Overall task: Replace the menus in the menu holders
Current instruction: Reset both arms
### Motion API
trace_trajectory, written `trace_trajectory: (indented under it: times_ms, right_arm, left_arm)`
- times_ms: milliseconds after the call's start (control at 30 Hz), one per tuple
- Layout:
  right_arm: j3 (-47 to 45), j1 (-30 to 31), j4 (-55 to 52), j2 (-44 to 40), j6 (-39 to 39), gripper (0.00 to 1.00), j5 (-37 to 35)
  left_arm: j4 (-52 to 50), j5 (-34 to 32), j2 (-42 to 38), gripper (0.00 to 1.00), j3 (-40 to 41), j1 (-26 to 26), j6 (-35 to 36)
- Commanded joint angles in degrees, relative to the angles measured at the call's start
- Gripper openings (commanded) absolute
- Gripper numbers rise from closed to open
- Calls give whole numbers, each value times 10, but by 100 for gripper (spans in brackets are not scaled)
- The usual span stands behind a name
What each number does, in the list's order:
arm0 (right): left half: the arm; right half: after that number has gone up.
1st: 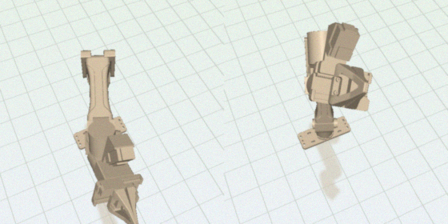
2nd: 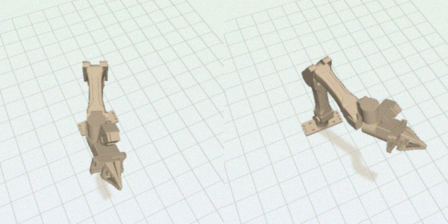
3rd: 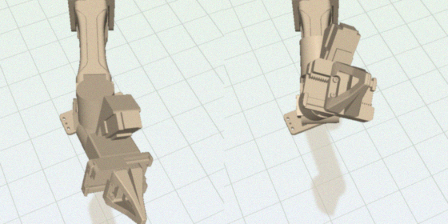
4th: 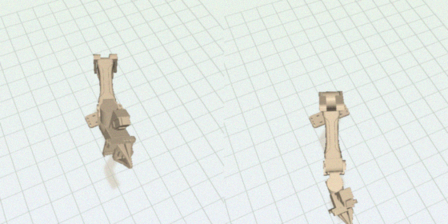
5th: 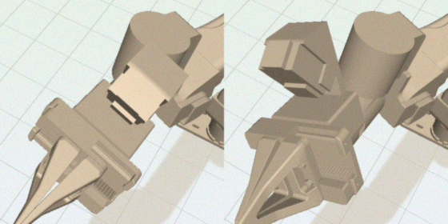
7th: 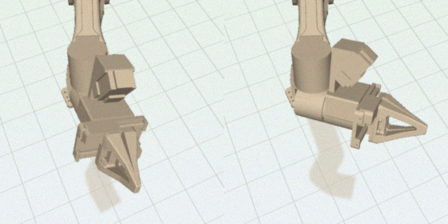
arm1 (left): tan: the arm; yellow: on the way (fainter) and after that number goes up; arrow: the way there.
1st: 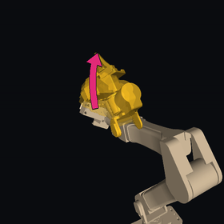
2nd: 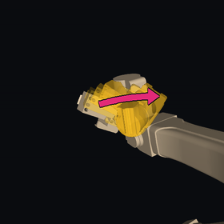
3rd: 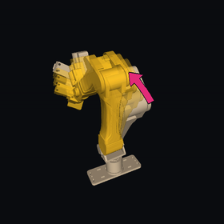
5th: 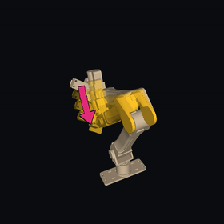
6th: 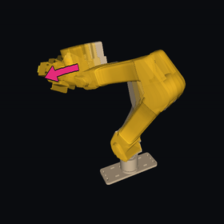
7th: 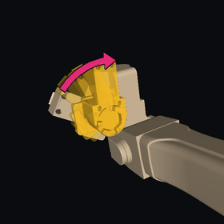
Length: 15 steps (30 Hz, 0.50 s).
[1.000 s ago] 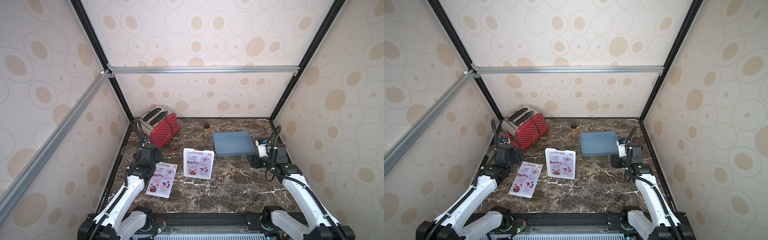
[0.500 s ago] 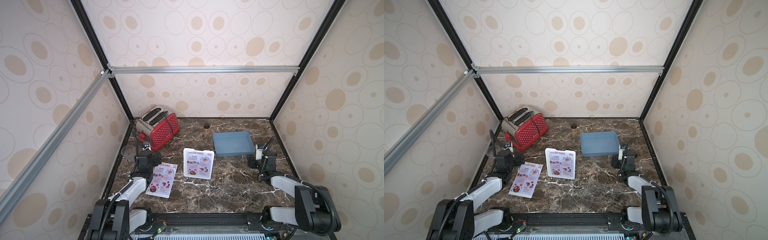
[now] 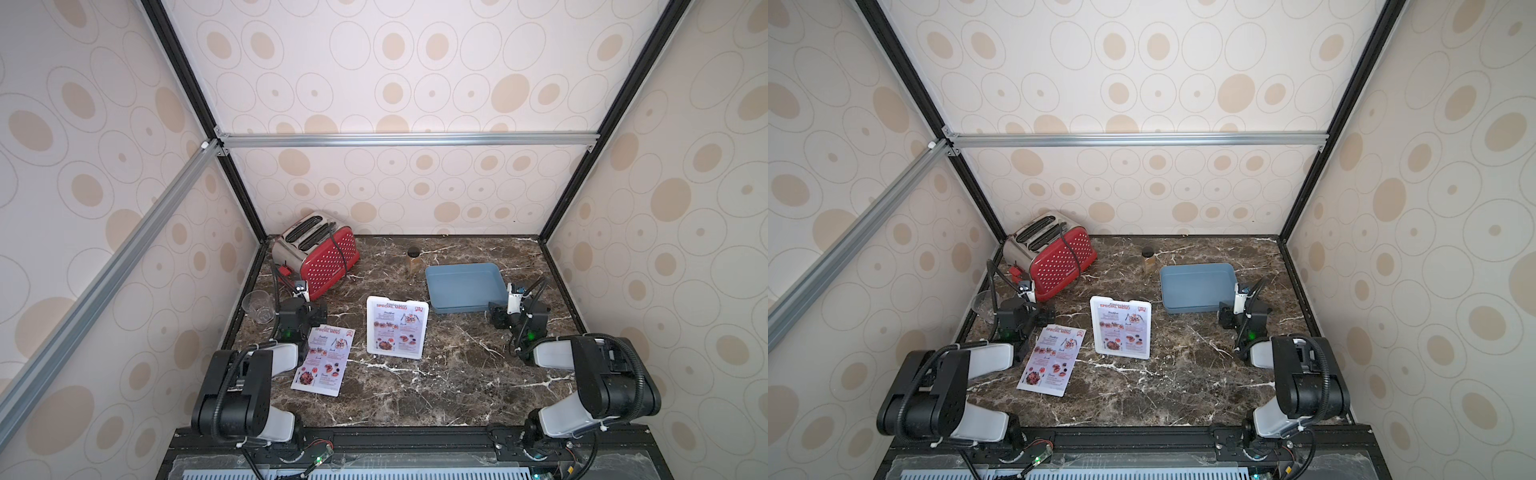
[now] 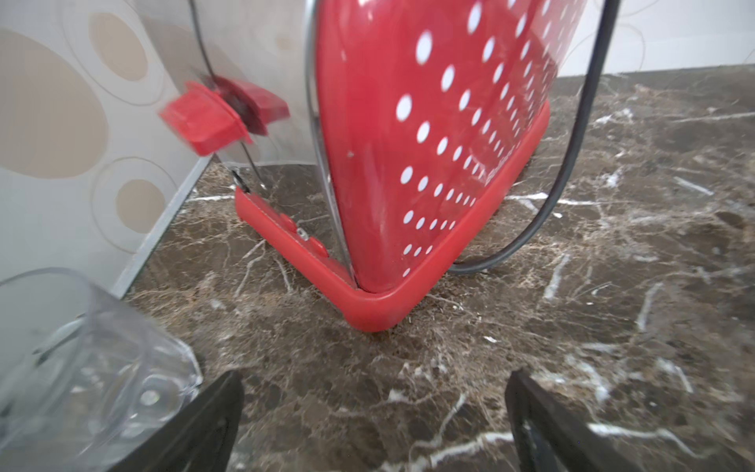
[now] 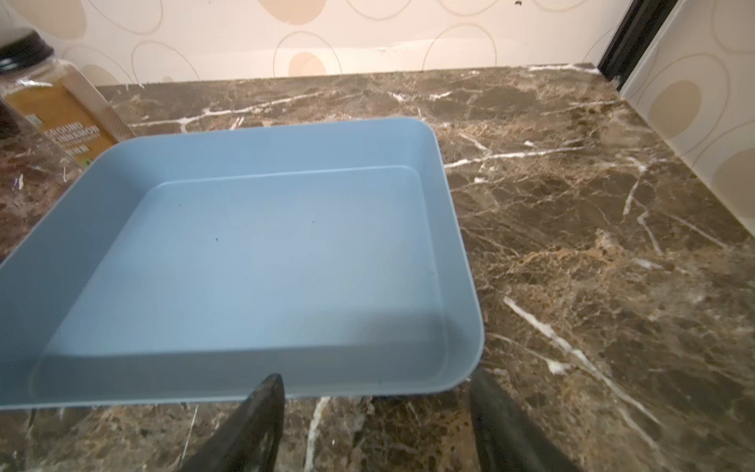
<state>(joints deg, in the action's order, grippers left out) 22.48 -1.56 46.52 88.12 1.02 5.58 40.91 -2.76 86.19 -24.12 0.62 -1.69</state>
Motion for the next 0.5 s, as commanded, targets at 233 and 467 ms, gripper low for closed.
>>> trace_trajectory:
  times_ms: [233, 467]
  right_arm:
    - [11, 8, 4, 2, -4, 81, -20]
    - [12, 8, -2, -1, -4, 83, -22]
  left_arm:
    - [75, -62, 22, 99, -2, 16, -17]
    - [107, -211, 23, 99, 13, -28, -19]
